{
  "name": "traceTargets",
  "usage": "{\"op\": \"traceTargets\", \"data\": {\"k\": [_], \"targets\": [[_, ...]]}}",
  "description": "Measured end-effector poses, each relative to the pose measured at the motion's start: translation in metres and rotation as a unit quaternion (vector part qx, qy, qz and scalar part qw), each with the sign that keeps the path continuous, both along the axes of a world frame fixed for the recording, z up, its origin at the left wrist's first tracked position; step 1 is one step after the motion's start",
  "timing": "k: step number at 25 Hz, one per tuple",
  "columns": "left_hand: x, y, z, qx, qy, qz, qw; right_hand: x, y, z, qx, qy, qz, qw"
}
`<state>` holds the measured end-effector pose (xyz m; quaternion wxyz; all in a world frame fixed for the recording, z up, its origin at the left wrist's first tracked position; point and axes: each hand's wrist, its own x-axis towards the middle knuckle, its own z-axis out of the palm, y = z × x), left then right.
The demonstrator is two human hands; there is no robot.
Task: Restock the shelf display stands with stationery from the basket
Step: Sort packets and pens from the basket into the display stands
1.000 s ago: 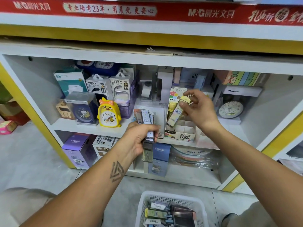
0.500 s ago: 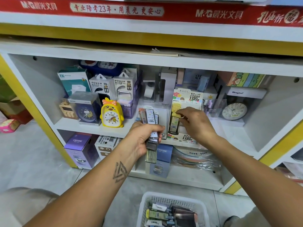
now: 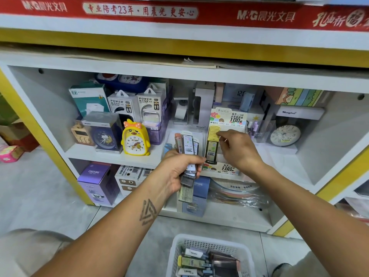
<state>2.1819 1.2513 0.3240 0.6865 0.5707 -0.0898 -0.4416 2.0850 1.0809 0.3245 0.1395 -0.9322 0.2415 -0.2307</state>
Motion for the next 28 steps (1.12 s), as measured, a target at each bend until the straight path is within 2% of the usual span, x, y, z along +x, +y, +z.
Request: {"op": "traceTargets", "data": {"k": [3,5,6,8,10,13,19,23,25,28], "targets": [[-0.002,-0.001,0.001,-0.002,-0.007,-0.024,1.0,-0.002,0.003,0.005,0.029,-0.032,-0.028,0.999],[-0.004,-0.002,0.001,-0.003,-0.009,-0.04,0.999,-0.002,0.009,0.01,0.09,-0.07,-0.024,0.993],[-0.005,-0.002,0.001,-0.003,-0.012,-0.048,0.999,-0.001,0.014,0.014,0.164,-0.094,-0.01,0.982],[-0.008,-0.004,0.0,-0.001,-0.024,-0.062,0.998,-0.002,0.023,0.023,0.339,-0.114,0.032,0.933],[-0.01,-0.006,0.0,0.011,-0.05,-0.072,0.996,-0.003,0.03,0.029,0.427,-0.09,0.06,0.898],[-0.013,-0.009,0.0,0.024,-0.066,-0.08,0.994,-0.002,0.034,0.03,0.45,-0.092,0.068,0.886],[-0.013,-0.011,0.003,-0.023,0.047,-0.08,0.995,-0.011,0.017,0.027,0.526,-0.122,0.06,0.839],[-0.009,-0.01,0.004,-0.031,0.074,-0.067,0.995,-0.015,0.001,0.029,0.505,-0.21,-0.018,0.837],[-0.005,-0.009,0.005,-0.021,0.09,-0.041,0.995,-0.018,-0.011,0.034,0.427,-0.256,-0.075,0.864],[0.002,-0.007,0.008,-0.023,0.127,-0.025,0.991,-0.02,-0.021,0.038,0.285,-0.241,-0.08,0.924]]}}
